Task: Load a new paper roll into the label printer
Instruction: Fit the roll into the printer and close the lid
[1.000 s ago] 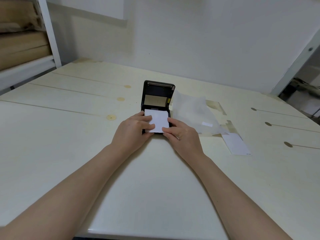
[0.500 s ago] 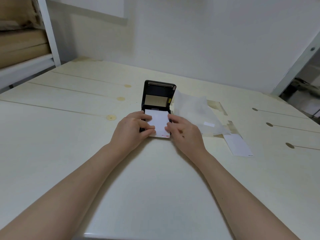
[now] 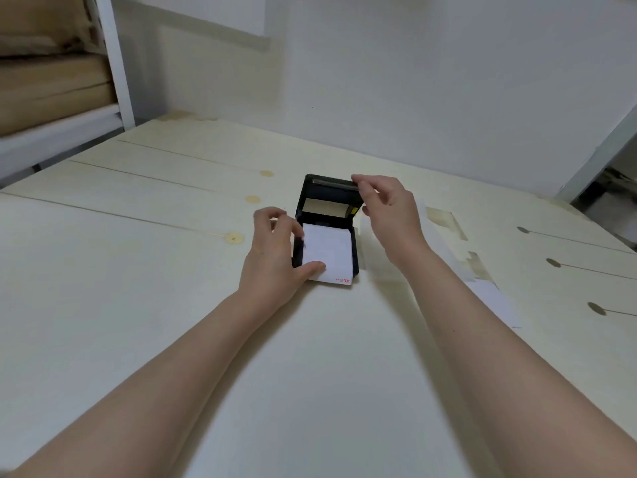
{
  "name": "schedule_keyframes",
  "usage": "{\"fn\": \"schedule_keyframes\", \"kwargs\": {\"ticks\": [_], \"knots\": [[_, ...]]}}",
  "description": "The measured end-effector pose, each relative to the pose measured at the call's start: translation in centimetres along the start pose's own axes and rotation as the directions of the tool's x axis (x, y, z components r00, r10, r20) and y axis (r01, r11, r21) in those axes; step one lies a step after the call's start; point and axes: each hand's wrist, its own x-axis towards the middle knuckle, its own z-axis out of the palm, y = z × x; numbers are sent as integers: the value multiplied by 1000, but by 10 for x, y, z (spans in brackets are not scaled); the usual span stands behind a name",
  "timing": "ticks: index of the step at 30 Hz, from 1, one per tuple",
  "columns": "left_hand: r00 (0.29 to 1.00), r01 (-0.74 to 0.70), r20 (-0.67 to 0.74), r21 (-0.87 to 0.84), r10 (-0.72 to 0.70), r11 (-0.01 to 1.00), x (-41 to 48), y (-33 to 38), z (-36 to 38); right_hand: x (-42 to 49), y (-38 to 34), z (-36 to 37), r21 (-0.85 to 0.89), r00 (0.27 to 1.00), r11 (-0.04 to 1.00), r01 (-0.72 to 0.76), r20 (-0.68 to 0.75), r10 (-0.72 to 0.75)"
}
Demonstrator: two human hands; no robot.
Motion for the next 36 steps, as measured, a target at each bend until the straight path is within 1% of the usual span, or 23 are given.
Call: {"fn": "schedule_keyframes", "kwargs": {"ticks": [2, 5, 8, 10, 13, 16, 19, 21, 23, 26, 29, 31, 36], "knots": [[1000, 13, -10, -7, -13, 1000, 1, -1, 1, -8, 3, -2, 13, 1000, 1000, 2, -10, -2], [999, -43, -31, -9, 42, 999, 1, -4, 5, -22, 9, -8, 20, 999, 1000, -3, 34, 2], [992, -96, -78, 55, 100, 994, 1, -4, 4, -36, 12, -13, 49, 997, 999, -19, 80, 15], [979, -144, -126, 131, 160, 981, 2, -5, 2, -45, 18, -13, 50, 996, 999, 18, 87, -22], [964, -183, -149, 231, 220, 956, 4, -7, 0, -56, 28, -10, -39, 992, 994, 100, 80, -97], [958, -206, -139, 282, 252, 937, 4, -8, 0, -65, 36, -9, -125, 991, 985, 122, 77, -113], [947, -244, -129, 304, 294, 921, 2, -6, -2, -73, 42, -7, -220, 985, 963, 153, 116, -130], [941, -275, -103, 321, 322, 906, 1, -8, -3, -75, 46, -6, -253, 982, 952, 172, 124, -144], [935, -318, -38, 353, 353, 880, 0, -11, -5, -76, 47, -4, -260, 978, 946, 195, 129, -166], [939, -344, 102, 320, 329, 883, -1, -14, -8, -76, 48, -7, -279, 966, 931, 237, 168, -195], [936, -341, 170, 227, 307, 912, 1, -15, -8, -78, 54, -14, -323, 943, 898, 298, 247, -224], [935, -344, 156, 184, 318, 921, 1, -17, -6, -79, 60, -16, -361, 929, 870, 336, 281, -242], [941, -339, 87, 175, 329, 924, -5, -17, -1, -79, 64, -10, -367, 926, 853, 371, 214, -311]]}}
